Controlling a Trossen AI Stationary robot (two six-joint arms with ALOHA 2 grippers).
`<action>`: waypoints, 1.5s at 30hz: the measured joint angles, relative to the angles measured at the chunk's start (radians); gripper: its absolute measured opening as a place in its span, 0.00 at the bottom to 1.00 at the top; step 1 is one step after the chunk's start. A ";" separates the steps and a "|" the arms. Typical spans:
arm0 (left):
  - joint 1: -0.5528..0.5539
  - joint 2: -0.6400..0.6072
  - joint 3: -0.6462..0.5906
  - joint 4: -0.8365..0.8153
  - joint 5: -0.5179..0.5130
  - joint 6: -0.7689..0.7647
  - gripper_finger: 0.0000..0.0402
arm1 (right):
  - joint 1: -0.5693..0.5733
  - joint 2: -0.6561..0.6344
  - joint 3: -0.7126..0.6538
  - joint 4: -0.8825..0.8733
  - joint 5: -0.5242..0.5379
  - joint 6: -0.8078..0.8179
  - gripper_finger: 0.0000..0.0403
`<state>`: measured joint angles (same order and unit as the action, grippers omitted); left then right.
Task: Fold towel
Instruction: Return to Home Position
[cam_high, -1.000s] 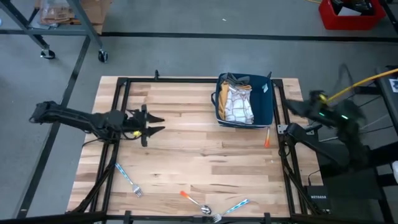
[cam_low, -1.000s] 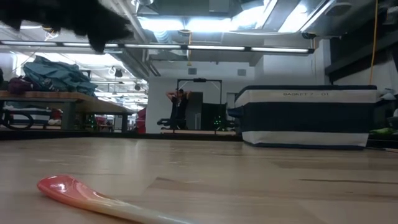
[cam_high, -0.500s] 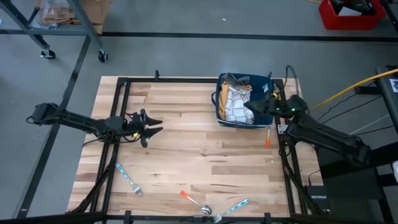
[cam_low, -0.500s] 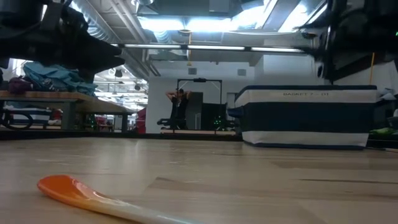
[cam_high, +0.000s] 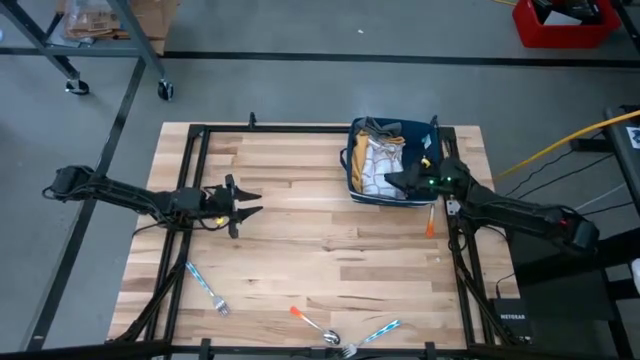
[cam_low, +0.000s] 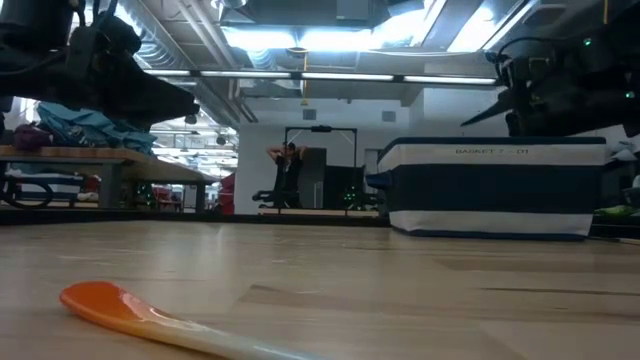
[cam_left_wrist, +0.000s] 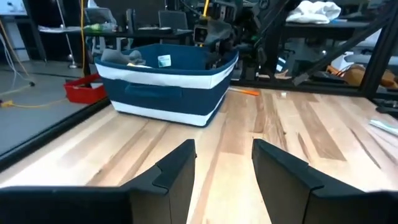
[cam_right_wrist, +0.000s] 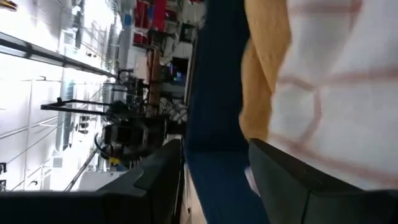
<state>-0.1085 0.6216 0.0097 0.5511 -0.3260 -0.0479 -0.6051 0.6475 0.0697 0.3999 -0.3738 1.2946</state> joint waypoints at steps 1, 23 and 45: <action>0.000 0.000 0.000 -0.001 0.000 -0.009 0.38 | 0.016 0.002 -0.004 -0.001 0.004 0.013 0.48; 0.000 0.000 0.000 -0.026 -0.001 -0.061 0.38 | 0.649 0.042 0.000 0.319 0.392 -0.062 0.48; 0.000 0.001 -0.001 -0.415 0.000 -0.057 0.38 | 0.703 0.137 -0.002 -0.071 0.461 -0.184 0.48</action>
<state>-0.1085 0.6224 0.0090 0.1364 -0.3264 -0.1048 0.0978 0.7845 0.0673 0.3291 0.0870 1.1107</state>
